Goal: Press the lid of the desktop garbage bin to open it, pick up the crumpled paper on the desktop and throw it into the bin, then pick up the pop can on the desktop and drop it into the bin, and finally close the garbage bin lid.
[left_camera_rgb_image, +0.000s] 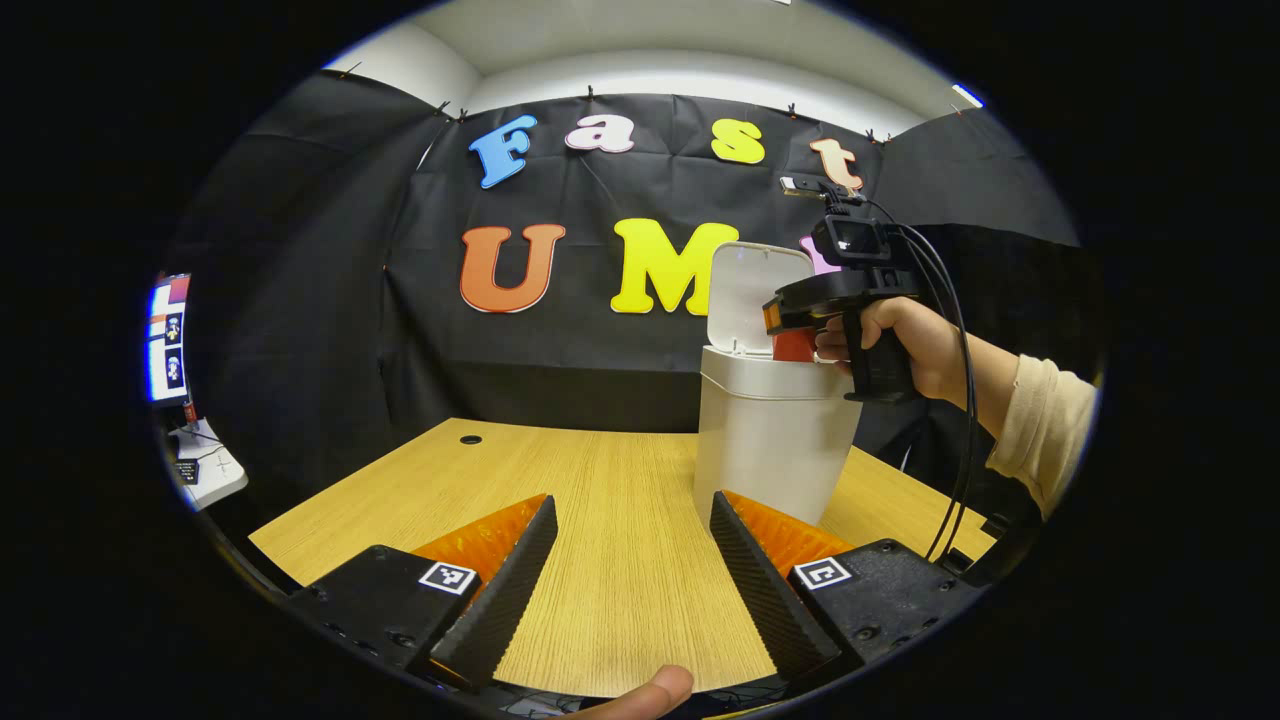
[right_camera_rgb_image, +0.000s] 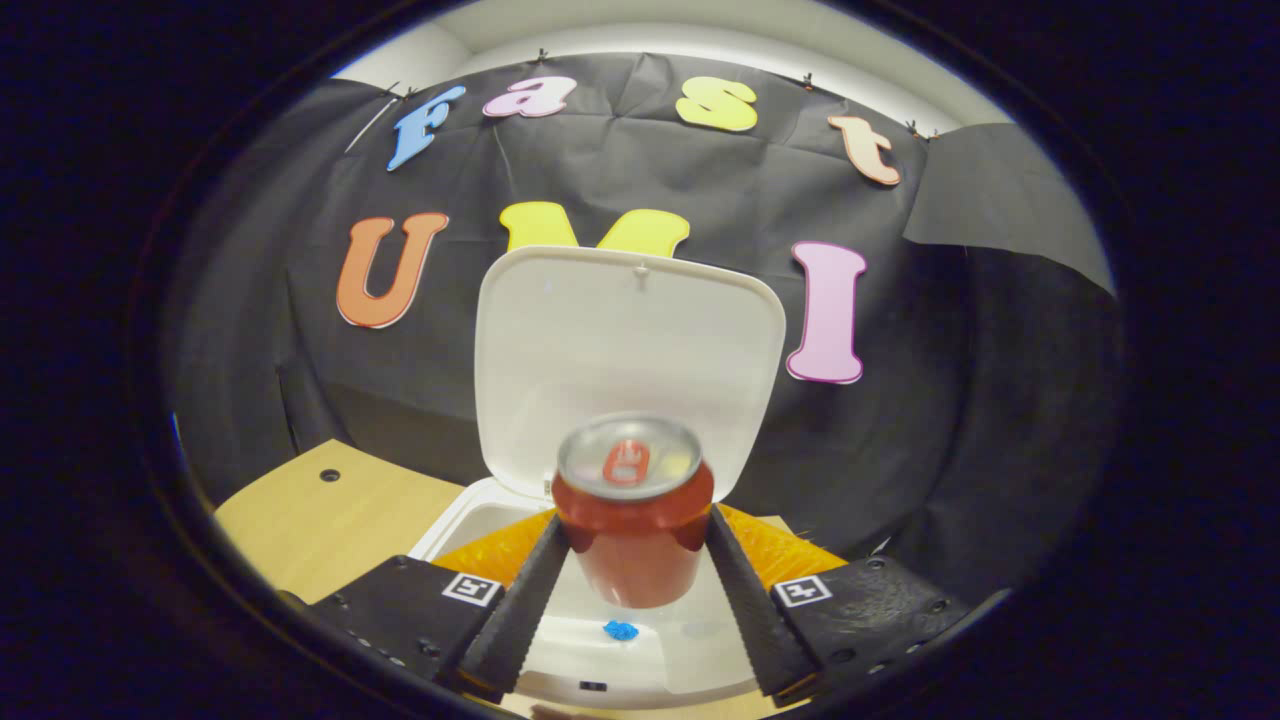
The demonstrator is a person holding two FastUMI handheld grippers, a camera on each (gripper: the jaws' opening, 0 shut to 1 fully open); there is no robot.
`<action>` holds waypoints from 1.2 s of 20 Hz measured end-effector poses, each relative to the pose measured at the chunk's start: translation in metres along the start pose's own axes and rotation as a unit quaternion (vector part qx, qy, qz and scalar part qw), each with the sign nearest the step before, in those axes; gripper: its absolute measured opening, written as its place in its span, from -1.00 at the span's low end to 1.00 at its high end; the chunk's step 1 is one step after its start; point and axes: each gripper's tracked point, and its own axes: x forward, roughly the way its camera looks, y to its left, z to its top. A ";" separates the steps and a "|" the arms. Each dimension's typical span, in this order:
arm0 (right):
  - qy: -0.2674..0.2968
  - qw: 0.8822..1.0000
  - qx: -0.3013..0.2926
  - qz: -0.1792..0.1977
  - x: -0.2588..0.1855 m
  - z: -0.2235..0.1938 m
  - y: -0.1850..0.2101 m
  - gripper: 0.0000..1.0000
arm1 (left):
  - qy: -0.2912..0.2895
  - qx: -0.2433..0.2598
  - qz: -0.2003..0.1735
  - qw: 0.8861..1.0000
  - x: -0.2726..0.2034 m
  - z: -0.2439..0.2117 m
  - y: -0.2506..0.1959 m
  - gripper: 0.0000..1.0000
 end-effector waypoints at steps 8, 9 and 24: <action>-0.070 0.998 -0.005 0.003 -0.040 0.064 0.008 0.88 | -0.003 0.000 0.020 1.000 -0.006 0.006 0.009 0.99; -0.078 0.997 0.000 0.007 -0.044 0.072 0.010 0.89 | -0.007 0.001 0.019 1.000 -0.008 0.009 0.008 0.99; -0.139 0.988 0.066 -0.012 0.012 0.211 -0.034 0.86 | -0.020 -0.001 0.021 1.000 -0.006 0.008 0.002 0.99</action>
